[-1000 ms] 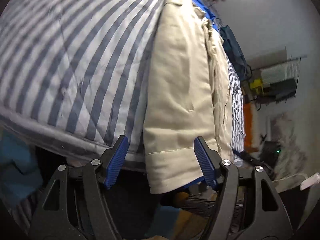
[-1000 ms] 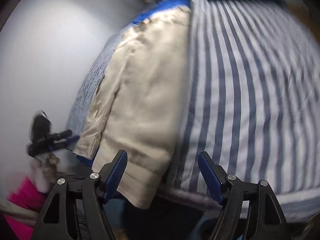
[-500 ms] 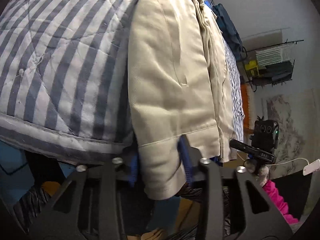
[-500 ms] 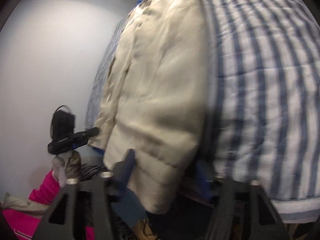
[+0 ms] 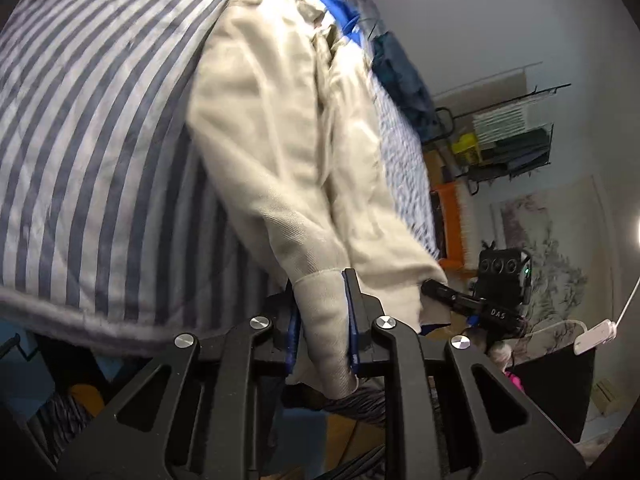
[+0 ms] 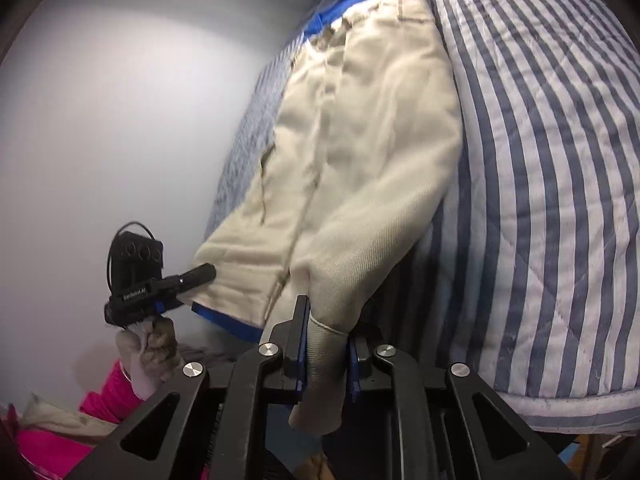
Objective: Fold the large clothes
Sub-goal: 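Grasp the beige hem with both grippers and fold it toward the blue collar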
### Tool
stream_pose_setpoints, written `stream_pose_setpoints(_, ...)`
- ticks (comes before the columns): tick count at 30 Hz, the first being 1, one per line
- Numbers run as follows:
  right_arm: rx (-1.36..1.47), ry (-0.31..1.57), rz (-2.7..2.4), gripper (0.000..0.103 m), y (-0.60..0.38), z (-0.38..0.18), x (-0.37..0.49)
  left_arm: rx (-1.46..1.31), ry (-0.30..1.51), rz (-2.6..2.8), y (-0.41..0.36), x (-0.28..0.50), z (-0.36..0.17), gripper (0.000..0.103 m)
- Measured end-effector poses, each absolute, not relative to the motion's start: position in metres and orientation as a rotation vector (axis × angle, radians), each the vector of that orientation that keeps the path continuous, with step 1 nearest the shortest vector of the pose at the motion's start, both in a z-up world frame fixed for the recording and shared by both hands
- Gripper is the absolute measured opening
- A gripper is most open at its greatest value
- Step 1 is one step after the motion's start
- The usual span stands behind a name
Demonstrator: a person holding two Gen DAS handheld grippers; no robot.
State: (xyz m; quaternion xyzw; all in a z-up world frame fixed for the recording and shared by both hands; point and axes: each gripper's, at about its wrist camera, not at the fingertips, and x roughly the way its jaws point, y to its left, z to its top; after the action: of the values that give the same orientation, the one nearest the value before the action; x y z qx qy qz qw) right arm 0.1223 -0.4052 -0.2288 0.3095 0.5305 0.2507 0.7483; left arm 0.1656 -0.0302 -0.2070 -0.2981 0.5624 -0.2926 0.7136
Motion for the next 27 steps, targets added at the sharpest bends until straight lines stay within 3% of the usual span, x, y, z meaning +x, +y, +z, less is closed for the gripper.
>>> stream_pose_setpoints(11,0.586,1.06,0.409,0.013,-0.412,-0.179,0.22,-0.661,1.153,-0.566,-0.046,0.268,-0.174,0.015)
stream_pose_setpoints(27,0.684,1.173,0.315,0.016,-0.417,-0.248,0.308,-0.677,1.231,-0.417,-0.052,0.338,-0.236,0.015)
